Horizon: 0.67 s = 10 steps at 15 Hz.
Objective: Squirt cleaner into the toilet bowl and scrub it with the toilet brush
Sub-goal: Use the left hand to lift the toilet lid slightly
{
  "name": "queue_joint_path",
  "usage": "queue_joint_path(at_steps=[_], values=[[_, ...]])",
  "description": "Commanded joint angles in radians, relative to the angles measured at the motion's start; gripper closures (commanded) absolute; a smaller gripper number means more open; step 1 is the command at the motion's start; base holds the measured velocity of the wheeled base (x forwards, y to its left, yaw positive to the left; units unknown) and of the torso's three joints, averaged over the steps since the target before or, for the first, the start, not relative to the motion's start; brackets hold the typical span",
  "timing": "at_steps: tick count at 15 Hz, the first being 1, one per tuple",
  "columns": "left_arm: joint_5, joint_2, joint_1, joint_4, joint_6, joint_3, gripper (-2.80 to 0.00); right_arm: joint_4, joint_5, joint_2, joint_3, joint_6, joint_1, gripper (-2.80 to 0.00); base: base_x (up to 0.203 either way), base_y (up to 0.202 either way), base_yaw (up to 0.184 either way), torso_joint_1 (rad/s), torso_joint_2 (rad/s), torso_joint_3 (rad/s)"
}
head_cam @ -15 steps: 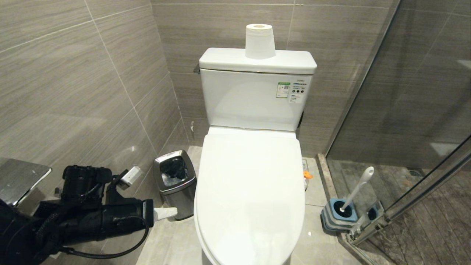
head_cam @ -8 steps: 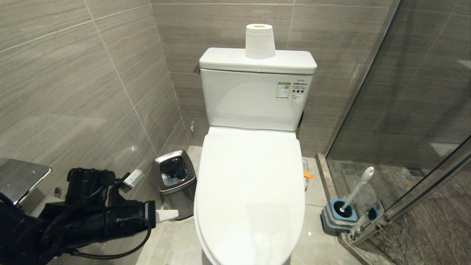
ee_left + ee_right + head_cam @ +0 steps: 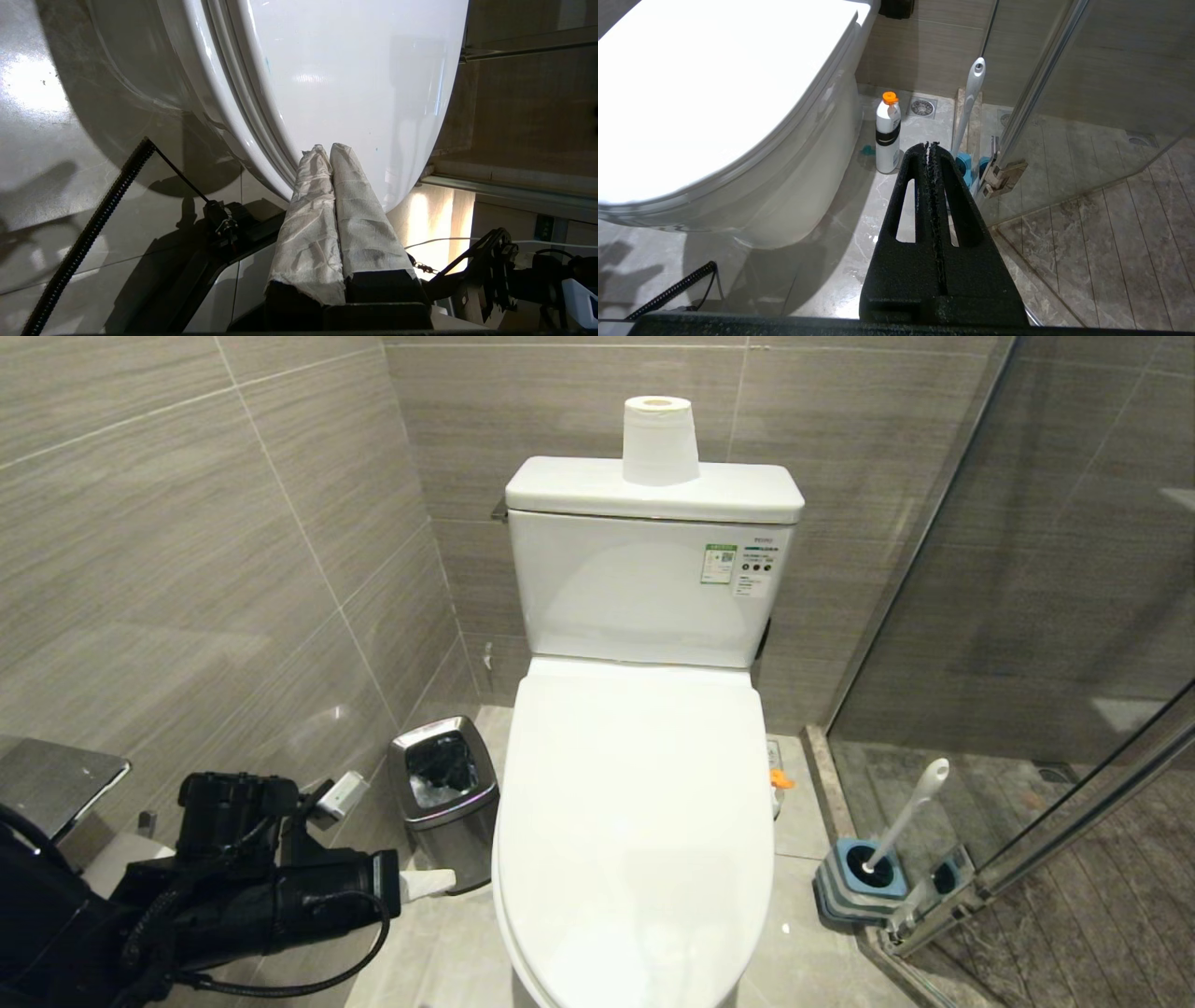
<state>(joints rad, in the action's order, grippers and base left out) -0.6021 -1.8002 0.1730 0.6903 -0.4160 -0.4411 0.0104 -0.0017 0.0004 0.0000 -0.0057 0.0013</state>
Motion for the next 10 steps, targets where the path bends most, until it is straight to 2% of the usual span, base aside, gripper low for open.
queue_joint_path(at_steps=[1, 3, 4, 6, 10], values=[[-0.003, -0.002, 0.002, 0.005, 0.0, 0.0, 0.0, 0.0, 0.0, -0.002, 0.002, 0.0, 0.0, 0.0, 0.0, 0.0, 0.0, 0.0, 0.0, 0.0], [0.001, -0.002, 0.002, 0.005, 0.003, 0.001, 0.0, 0.0, 0.0, -0.002, 0.002, 0.001, 0.0, 0.0, 0.0, 0.0, 0.0, 0.0, 0.0, 0.0], [0.008, -0.003, 0.004, 0.005, 0.009, 0.005, -2.8, 0.0, 0.0, -0.002, 0.002, 0.0, 0.0, 0.0, 0.0, 0.0, 0.0, 0.0, 0.0, 0.0], [0.007, -0.008, 0.006, 0.005, 0.026, 0.015, -2.8, 0.0, 0.0, -0.002, 0.002, -0.002, 0.0, 0.0, 0.0, 0.0, 0.0, 0.0, 0.0, 0.0], [-0.002, -0.035, 0.018, 0.014, 0.018, 0.014, -2.8, 0.0, 0.001, -0.001, 0.002, 0.0, 0.0, 0.0, 0.0, 0.0, 0.0, 0.0, 0.0, 0.0]])
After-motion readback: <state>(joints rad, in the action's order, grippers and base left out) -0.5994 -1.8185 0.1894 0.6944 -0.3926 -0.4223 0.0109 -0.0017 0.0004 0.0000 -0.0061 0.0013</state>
